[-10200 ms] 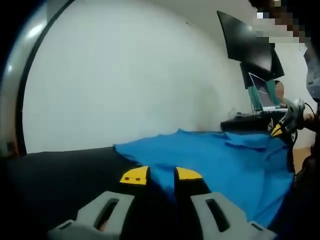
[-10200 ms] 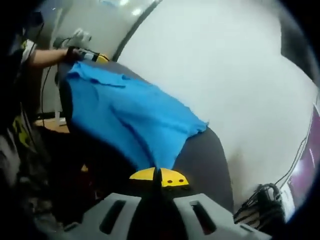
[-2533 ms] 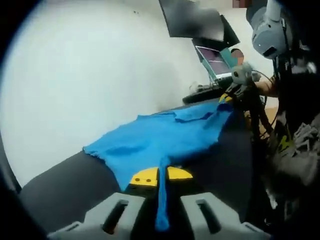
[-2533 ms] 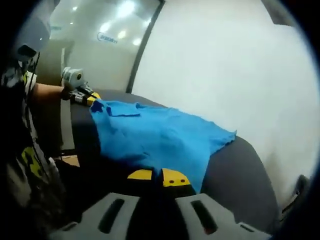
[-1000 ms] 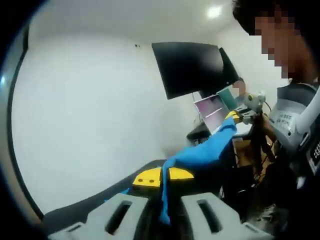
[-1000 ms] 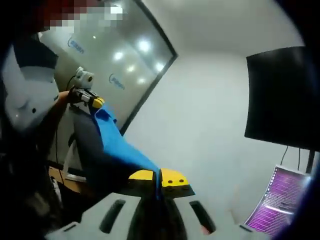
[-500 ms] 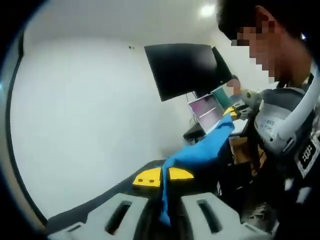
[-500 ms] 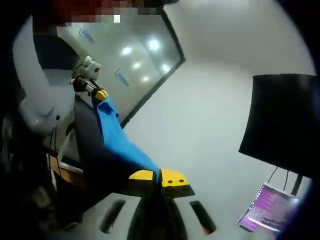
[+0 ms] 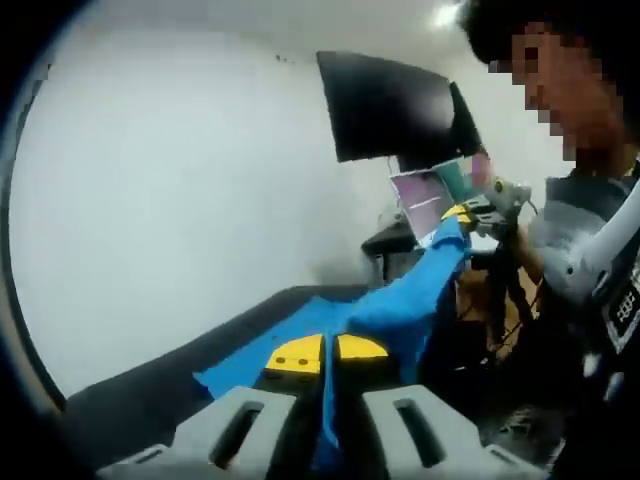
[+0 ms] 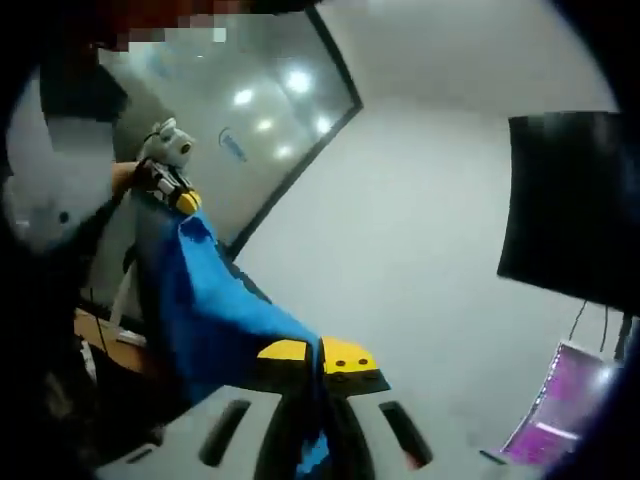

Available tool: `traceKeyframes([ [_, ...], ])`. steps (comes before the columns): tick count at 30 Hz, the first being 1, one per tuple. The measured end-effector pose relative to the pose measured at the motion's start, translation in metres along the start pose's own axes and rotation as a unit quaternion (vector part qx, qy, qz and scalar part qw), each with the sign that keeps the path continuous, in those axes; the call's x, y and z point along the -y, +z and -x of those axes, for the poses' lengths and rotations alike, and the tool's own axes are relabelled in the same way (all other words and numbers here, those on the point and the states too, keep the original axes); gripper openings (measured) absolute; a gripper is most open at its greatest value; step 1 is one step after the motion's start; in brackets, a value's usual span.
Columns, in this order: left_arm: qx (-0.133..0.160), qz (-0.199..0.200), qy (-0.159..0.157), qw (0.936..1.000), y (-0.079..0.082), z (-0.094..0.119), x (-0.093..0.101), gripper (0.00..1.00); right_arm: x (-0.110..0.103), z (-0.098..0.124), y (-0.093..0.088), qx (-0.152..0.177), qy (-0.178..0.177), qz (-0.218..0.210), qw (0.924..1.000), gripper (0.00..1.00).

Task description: Spread out the cloth and fold it

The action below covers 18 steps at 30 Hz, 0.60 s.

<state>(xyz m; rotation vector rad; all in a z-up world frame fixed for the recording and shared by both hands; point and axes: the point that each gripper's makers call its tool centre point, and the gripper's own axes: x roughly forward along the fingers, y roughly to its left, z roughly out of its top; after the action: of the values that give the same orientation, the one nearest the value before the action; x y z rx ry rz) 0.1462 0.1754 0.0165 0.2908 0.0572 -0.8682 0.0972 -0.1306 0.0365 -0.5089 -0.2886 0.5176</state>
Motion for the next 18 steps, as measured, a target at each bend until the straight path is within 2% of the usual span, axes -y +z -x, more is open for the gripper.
traceKeyframes([
  [2,0.002,0.022,0.003,0.9998,-0.009,-0.021,-0.021,0.0,0.012,-0.023,-0.026,-0.021,-0.006,-0.037,0.9991,0.0],
  [4,0.014,0.057,0.0,0.9983,-0.012,-0.039,-0.043,0.0,0.021,-0.045,-0.043,-0.025,-0.005,-0.062,0.9978,0.0],
  [7,0.002,0.103,0.001,0.9947,-0.025,-0.07,-0.08,0.01,0.034,-0.084,-0.064,-0.031,-0.002,-0.087,0.9957,0.0],
  [8,-0.009,0.117,0.002,0.9931,-0.033,-0.081,-0.091,0.01,0.036,-0.096,-0.072,-0.035,0.002,-0.111,0.9932,0.0],
  [11,-0.033,0.12,0.021,0.992,-0.055,-0.113,-0.121,0.01,0.05,-0.132,-0.097,-0.035,-0.002,-0.177,0.9835,0.0],
  [12,-0.047,0.118,0.02,0.9917,-0.066,-0.125,-0.128,0.01,0.054,-0.148,-0.118,-0.056,-0.001,-0.192,0.9797,0.0],
  [13,-0.068,0.122,0.024,0.99,-0.078,-0.134,-0.136,0.01,0.057,-0.154,-0.13,-0.074,-0.002,-0.194,0.9782,0.0],
  [14,-0.073,0.144,0.023,0.9867,-0.086,-0.144,-0.14,0.01,0.062,-0.163,-0.145,-0.088,-0.002,-0.2,0.9759,0.0],
  [16,-0.085,0.151,0.013,0.9848,-0.096,-0.157,-0.146,0.01,0.068,-0.177,-0.172,-0.118,-0.002,-0.226,0.9669,0.0],
  [18,-0.084,0.154,0.009,0.9844,-0.097,-0.166,-0.152,0.01,0.07,-0.188,-0.186,-0.129,0.001,-0.256,0.9581,0.0],
])
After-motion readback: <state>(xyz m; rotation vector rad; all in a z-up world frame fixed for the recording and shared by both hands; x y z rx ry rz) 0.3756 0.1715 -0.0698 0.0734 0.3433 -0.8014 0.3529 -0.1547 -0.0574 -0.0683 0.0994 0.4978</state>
